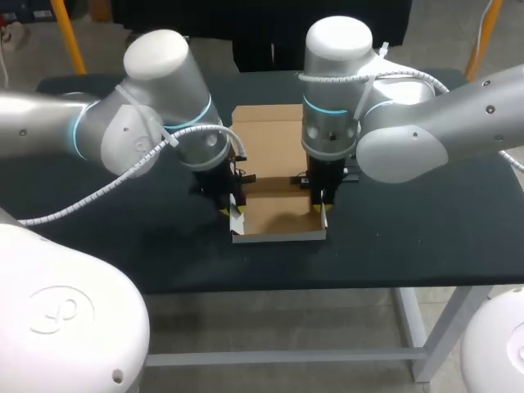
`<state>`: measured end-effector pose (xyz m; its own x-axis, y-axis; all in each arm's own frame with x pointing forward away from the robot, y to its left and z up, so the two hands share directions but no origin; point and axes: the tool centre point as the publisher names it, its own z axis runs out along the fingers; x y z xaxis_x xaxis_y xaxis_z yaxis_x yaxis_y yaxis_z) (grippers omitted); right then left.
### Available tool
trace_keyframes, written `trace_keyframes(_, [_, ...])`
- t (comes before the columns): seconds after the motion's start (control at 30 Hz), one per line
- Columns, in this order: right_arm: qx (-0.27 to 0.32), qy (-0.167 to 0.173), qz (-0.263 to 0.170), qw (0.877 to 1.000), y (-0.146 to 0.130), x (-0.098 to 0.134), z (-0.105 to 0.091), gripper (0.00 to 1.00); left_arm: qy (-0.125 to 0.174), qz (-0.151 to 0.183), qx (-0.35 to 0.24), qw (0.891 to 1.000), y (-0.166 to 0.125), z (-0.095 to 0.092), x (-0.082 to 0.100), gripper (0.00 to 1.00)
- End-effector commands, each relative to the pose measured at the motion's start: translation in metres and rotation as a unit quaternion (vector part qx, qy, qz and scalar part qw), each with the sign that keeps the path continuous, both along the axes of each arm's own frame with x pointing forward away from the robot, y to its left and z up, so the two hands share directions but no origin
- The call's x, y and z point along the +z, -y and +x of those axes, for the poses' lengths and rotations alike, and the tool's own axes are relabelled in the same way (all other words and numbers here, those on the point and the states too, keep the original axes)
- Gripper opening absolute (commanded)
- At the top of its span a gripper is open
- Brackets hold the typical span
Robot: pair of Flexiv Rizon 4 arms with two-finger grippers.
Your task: Assemble the packaging by folding the flat box into shape, placing the metal phone stand inside, and closing the box properly
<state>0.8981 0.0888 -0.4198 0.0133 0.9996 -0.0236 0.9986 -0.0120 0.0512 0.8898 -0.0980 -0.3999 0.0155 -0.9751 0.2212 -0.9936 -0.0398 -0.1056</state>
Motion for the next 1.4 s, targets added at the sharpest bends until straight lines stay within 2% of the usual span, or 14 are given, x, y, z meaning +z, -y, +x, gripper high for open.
trace_keyframes(0.03, [0.000, -0.002, -0.002, 1.000, -0.001, 0.001, 0.001, 0.00, 0.002, 0.062, 0.011, 0.998, 0.004, -0.001, -0.002, 0.23])
trace_keyframes(0.17, [0.000, -0.002, -0.002, 1.000, -0.001, 0.001, 0.001, 0.00, 0.003, 0.077, 0.017, 0.997, 0.003, -0.001, -0.005, 0.18])
trace_keyframes(0.4, [0.000, -0.002, -0.002, 1.000, -0.001, 0.001, 0.001, 0.00, 0.002, 0.092, 0.022, 0.995, 0.002, 0.000, -0.010, 0.18])
trace_keyframes(0.5, [0.000, -0.002, -0.002, 1.000, -0.001, 0.001, 0.001, 0.00, 0.001, 0.097, 0.024, 0.995, 0.001, 0.001, -0.010, 0.13])
trace_keyframes(0.6, [0.000, -0.002, -0.002, 1.000, -0.001, 0.001, 0.001, 0.00, 0.000, 0.100, 0.024, 0.995, 0.000, 0.002, -0.011, 0.00])
trace_keyframes(0.87, [0.000, -0.002, -0.002, 1.000, -0.001, 0.001, 0.001, 0.00, 0.000, 0.105, 0.020, 0.994, -0.002, 0.002, -0.011, 0.00])
trace_keyframes(1.03, [0.025, 0.024, 0.014, 0.999, 0.001, 0.017, -0.003, 0.00, 0.003, 0.106, 0.016, 0.994, -0.003, 0.000, -0.009, 0.00])
trace_keyframes(1.07, [0.032, 0.029, 0.019, 0.999, 0.002, 0.020, -0.005, 0.09, 0.004, 0.107, 0.015, 0.994, -0.003, 0.000, -0.009, 0.00])
trace_keyframes(1.1, [0.038, 0.036, 0.023, 0.998, 0.003, 0.024, -0.006, 0.26, 0.004, 0.107, 0.015, 0.994, -0.003, 0.000, -0.009, 0.00])
trace_keyframes(1.17, [0.049, 0.044, 0.030, 0.997, 0.004, 0.029, -0.008, 0.45, 0.005, 0.108, 0.014, 0.994, -0.003, 0.000, -0.009, 0.00])
trace_keyframes(1.2, [0.054, 0.048, 0.033, 0.997, 0.004, 0.032, -0.009, 0.69, 0.007, 0.109, 0.014, 0.994, -0.003, -0.001, -0.008, 0.00])
trace_keyframes(1.23, [0.059, 0.052, 0.034, 0.996, 0.004, 0.034, -0.010, 0.87, 0.007, 0.109, 0.013, 0.994, -0.003, -0.001, -0.008, 0.00])
trace_keyframes(1.27, [0.064, 0.055, 0.037, 0.996, 0.005, 0.036, -0.011, 0.99, 0.008, 0.110, 0.013, 0.994, -0.003, -0.001, -0.008, 0.00])
trace_keyframes(1.4, [0.085, 0.064, 0.047, 0.993, 0.006, 0.041, -0.014, 1.00, 0.012, 0.111, 0.013, 0.994, -0.003, -0.002, -0.006, 0.00])
